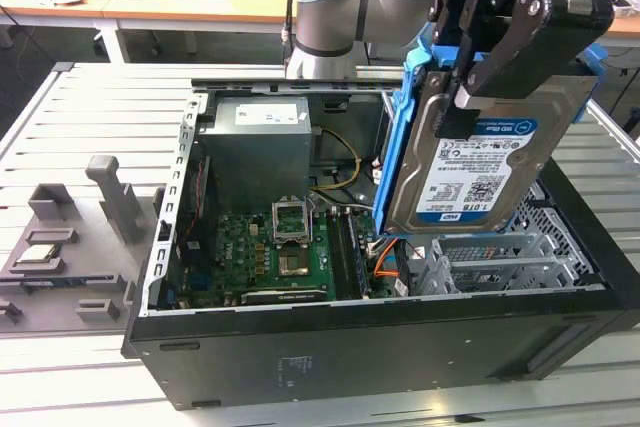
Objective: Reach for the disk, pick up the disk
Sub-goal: 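Pick up the disk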
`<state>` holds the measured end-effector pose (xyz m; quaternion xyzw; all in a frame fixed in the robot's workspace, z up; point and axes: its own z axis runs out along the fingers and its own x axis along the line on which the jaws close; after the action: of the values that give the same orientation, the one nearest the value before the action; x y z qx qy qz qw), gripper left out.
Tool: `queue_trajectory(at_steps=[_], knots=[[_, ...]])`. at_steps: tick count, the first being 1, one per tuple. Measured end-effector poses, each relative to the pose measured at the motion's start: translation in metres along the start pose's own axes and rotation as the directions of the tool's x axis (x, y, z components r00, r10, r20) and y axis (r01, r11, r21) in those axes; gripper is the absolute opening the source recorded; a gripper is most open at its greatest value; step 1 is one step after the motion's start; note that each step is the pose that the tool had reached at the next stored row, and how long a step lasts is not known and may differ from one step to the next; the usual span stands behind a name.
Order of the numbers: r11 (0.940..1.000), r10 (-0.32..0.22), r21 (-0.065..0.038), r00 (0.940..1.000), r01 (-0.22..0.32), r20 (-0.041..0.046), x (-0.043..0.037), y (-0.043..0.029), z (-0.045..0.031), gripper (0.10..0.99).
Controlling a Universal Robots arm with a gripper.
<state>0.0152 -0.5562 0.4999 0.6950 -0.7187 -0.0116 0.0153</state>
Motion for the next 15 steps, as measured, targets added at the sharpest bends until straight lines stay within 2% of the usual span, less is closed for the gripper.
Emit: queue_trajectory(at_steps=[7, 10, 12, 15], knots=[[1.0, 0.0, 0.0, 1.0, 0.0, 0.0, -0.0005, -0.017, -0.0007, 0.369], [1.0, 0.0, 0.0, 1.0, 0.0, 0.0, -0.001, -0.0308, -0.0012, 0.369], [1.0, 0.0, 0.0, 1.0, 0.0, 0.0001, -0.0011, -0.0349, -0.0013, 0.369], [1.0, 0.0, 0.0, 1.0, 0.0, 0.0, -0.0015, -0.0461, -0.0017, 0.369]])
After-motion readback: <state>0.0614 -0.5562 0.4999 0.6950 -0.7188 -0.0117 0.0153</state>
